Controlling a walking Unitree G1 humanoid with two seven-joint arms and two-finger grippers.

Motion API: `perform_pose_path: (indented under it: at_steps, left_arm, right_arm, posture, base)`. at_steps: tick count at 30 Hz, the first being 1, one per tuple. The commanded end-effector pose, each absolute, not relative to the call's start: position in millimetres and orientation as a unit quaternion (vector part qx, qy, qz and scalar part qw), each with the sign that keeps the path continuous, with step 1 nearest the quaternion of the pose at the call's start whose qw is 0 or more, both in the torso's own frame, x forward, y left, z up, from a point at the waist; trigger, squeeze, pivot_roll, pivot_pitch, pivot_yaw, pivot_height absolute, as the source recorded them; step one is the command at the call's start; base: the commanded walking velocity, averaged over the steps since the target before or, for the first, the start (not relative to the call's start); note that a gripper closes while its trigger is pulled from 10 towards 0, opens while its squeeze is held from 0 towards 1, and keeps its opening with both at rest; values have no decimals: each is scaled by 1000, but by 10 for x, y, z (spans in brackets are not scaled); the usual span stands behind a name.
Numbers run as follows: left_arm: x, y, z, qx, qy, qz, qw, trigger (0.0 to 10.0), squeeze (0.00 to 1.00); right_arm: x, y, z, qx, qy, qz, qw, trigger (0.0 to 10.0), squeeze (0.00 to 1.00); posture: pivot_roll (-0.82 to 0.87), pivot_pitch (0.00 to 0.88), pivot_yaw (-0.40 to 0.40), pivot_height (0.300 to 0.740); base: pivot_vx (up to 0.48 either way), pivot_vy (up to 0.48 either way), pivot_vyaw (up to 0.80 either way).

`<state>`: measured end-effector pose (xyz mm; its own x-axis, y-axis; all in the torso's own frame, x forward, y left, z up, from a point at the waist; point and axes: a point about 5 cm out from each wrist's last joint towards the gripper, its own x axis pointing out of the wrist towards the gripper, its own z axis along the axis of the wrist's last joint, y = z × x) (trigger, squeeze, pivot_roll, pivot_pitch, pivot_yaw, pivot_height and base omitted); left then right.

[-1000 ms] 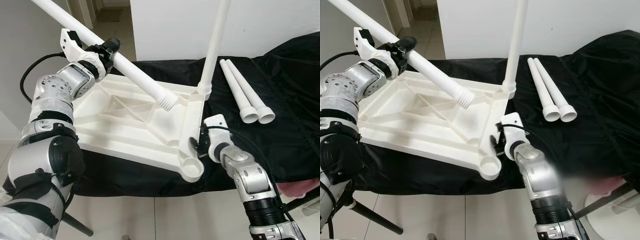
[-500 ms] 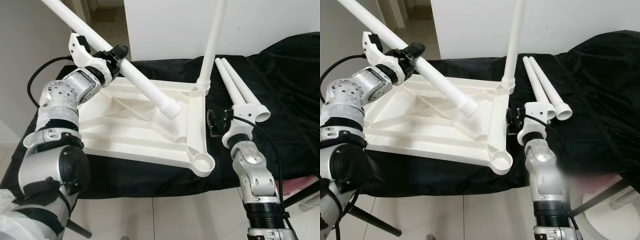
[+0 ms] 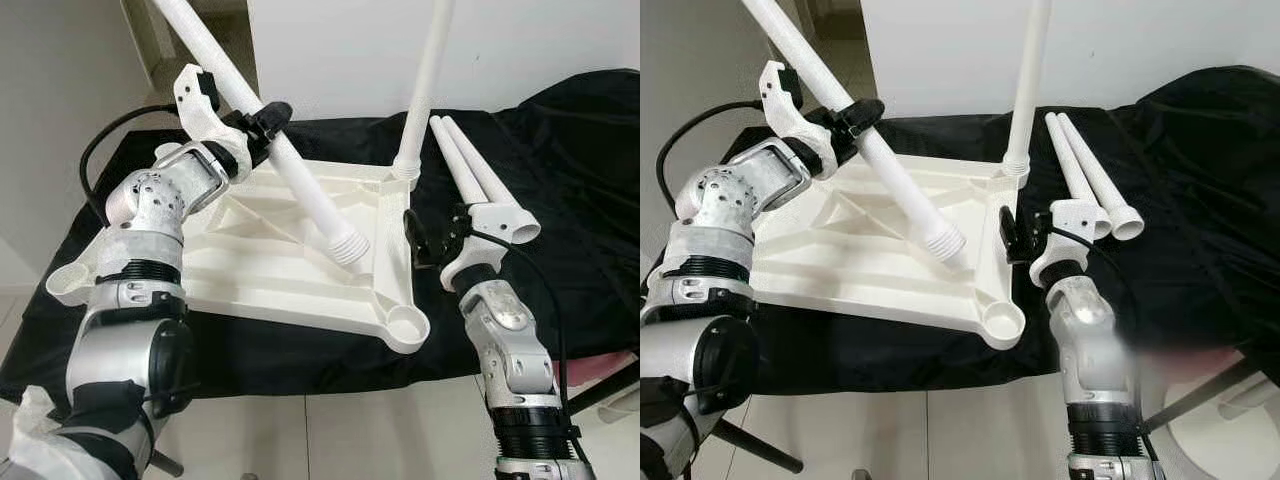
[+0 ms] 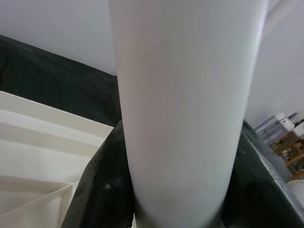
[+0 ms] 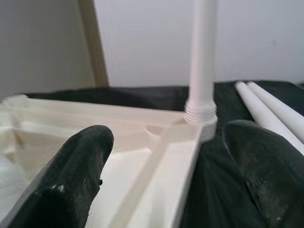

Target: Building children table

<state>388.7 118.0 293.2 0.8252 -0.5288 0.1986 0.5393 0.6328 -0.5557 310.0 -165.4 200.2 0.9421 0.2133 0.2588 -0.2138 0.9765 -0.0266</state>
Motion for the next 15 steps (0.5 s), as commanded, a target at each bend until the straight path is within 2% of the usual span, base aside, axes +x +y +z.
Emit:
perform_pose_path:
  at_steps: [1, 4, 11, 13, 15]
  left_arm:
    - [3855, 1112, 2973, -286, -32, -320, 903, 10000, 0]
    - [3824, 937, 3032, -244, -56, -323, 913, 10000, 0]
    - [3780, 662, 3137, -192, -87, -326, 922, 10000, 0]
    - [3780, 662, 3137, -192, -87, -326, 922, 10000, 0]
    - [3745, 526, 3171, -174, -96, -339, 920, 10000, 0]
  right_arm:
    - [3112, -1577, 2067, 4, -147, 143, 979, 10000, 0]
    - [3140, -1431, 2134, -3, -153, 206, 966, 10000, 0]
    - [3200, -1208, 2195, -12, -150, 284, 947, 10000, 0]
    - [3200, -1208, 2195, -12, -150, 284, 947, 10000, 0]
    - [3216, -1124, 2216, -20, -151, 311, 938, 10000, 0]
  posture:
    - [-61, 26, 65, 740]
    - [-61, 14, 54, 740]
    - [-57, 3, 43, 740]
    - [-57, 3, 43, 740]
    - [-57, 0, 41, 740]
  base:
    - [0, 0, 0]
    - [0, 0, 0]
    - [0, 0, 0]
    - [0, 0, 0]
    - [0, 0, 0]
